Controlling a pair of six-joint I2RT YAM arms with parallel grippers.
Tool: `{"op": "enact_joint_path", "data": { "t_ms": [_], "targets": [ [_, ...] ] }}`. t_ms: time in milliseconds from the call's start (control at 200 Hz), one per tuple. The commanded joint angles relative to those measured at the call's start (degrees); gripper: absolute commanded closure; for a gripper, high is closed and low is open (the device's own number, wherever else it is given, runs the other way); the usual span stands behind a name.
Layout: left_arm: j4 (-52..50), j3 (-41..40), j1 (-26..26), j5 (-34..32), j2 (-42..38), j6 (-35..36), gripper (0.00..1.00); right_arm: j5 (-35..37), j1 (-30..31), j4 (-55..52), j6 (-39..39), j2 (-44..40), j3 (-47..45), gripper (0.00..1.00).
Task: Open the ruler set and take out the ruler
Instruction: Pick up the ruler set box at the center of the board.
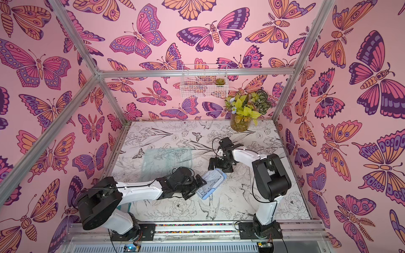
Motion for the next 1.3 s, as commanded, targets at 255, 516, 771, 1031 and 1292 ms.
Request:
{"op": "enact_joint_path", "data": {
  "t_ms": [255, 516, 771, 1031, 1292],
  "targets": [
    [15.6, -4.7, -0.2, 1.8, 6.7, -1.9, 0.00, -9.7, 3.9, 0.8, 7.1, -11.6, -4.9, 0.03],
    [22.5, -5.3, 0.3, 4.5, 10.7, -2.9, 0.00, -11.4, 6.8, -0.3, 10.7, -18.1, -2.4, 0.03],
    [27.4, -5.9, 0.9, 5.9, 12.7, -3.2, 0.00, -10.1, 8.3, -2.3, 12.0, -20.6, -3.0, 0.05],
    [26.6, -6.7, 1.4, 5.4, 10.5, -2.0, 0.00, -9.2, 8.3, -4.8, 11.5, -23.7, -5.1, 0.15],
    [27.4, -6.6, 1.8, 6.0, 11.1, -1.9, 0.00, -9.1, 8.4, -7.2, 10.9, -26.9, -6.7, 0.36]
  ]
}}
